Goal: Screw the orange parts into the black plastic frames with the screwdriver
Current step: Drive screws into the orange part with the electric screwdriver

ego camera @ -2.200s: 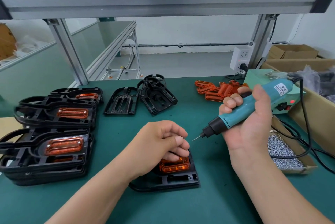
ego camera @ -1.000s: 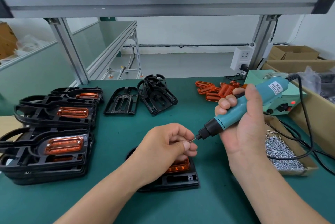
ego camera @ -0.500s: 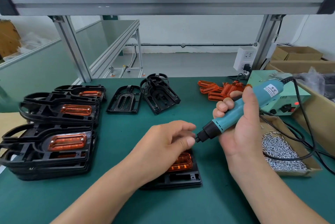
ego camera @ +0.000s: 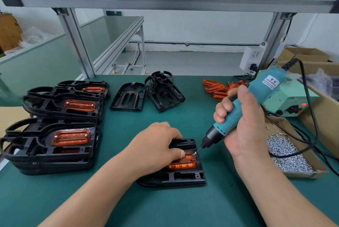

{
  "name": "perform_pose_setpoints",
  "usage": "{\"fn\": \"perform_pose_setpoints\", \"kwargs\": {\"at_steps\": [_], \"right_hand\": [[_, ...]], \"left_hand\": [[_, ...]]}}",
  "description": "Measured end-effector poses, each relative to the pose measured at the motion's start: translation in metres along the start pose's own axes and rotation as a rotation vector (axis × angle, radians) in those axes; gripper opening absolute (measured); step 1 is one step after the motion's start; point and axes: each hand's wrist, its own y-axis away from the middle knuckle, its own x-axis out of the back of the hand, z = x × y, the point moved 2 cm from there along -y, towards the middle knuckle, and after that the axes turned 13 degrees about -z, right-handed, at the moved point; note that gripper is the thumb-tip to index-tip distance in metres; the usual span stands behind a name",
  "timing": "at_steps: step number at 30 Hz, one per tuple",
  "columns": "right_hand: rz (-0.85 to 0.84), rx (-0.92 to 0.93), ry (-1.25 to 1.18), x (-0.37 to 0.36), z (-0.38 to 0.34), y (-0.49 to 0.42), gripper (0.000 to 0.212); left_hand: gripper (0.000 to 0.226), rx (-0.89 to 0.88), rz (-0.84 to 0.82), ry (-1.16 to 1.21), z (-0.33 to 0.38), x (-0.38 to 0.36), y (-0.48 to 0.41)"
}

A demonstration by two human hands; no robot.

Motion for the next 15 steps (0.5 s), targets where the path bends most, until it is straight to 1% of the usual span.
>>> {"fn": "perform_pose_setpoints", "kwargs": {"at_steps": [10,15], "right_hand": [[-0.069,-0.035,0.108,-0.007,0.001,0.004,0.02],[-0.114,-0.031,0.139,-0.014,-0.001,0.006,0.026]], "left_hand": [[0.031,0.027,0.001,0.076,-0.002,-0.004,-0.003],[0.031,0.046,-0.01,0.089,-0.001,-0.003,-0.005]]}}
